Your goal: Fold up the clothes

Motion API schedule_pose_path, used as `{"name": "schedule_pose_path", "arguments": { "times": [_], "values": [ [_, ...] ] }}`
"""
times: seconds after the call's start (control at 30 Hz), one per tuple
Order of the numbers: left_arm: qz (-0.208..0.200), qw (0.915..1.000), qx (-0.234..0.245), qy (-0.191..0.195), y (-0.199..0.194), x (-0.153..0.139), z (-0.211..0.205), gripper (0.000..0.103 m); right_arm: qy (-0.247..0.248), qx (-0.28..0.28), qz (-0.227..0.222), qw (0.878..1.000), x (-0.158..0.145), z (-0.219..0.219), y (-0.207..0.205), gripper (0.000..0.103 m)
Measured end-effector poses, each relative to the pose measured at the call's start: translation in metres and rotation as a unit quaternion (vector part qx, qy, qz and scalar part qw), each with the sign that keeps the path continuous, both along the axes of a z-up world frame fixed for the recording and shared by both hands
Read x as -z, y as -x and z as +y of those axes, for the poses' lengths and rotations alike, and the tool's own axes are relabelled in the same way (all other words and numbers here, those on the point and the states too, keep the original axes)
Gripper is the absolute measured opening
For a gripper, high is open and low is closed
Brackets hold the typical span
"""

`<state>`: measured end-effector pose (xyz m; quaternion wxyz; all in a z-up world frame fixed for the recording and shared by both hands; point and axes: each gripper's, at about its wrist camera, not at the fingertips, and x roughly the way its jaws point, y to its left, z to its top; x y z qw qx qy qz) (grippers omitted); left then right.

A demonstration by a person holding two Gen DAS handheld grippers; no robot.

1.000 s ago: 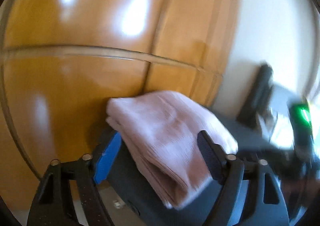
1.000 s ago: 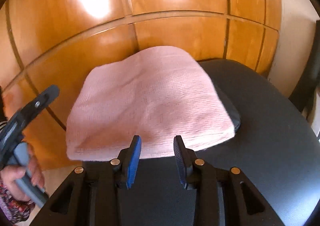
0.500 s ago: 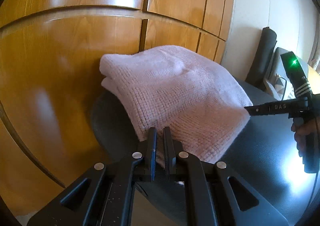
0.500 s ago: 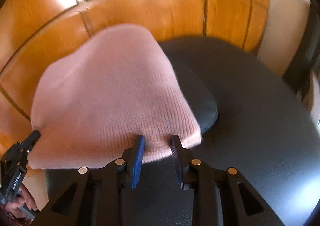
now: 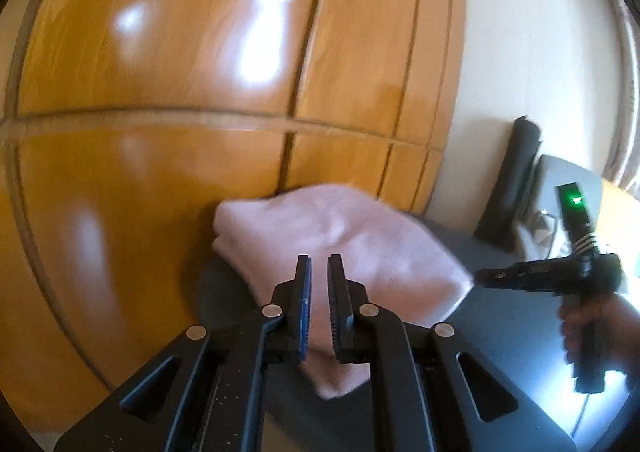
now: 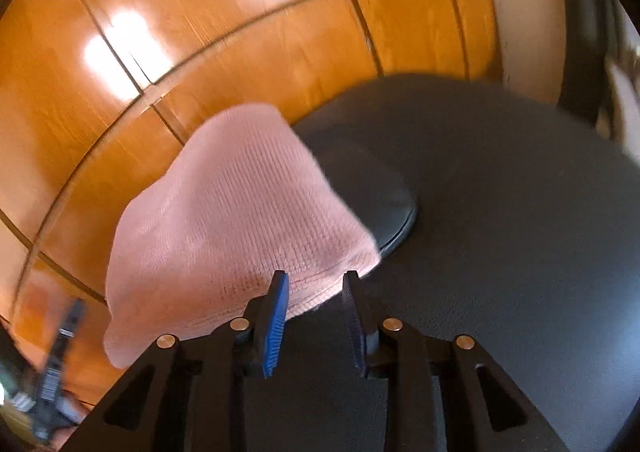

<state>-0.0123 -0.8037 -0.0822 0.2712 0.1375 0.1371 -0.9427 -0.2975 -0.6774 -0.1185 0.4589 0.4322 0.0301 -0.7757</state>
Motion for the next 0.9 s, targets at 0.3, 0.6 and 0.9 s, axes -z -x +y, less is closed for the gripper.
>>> {"name": "schedule_pose_path", "arguments": {
  "times": [0.3,0.6,0.9],
  "values": [
    [-0.134,0.9906,0.021,-0.019,0.053,0.050,-0.002,0.013,-0.109,-0.061,0.045,0.991,0.008,-0.046,-0.003,0.013],
    [-0.128,0.9899,-0.037,-0.049,0.037,0.020,0.035,0.069,-0.075,-0.007,0.065,0.995,-0.021,0.001,-0.049,0.059],
    [-0.152,0.9780,-0.122,-0.075,0.013,-0.013,0.071,0.083,-0.075,-0.016,0.138,0.987,-0.058,0.023,-0.120,0.088]
  ]
}}
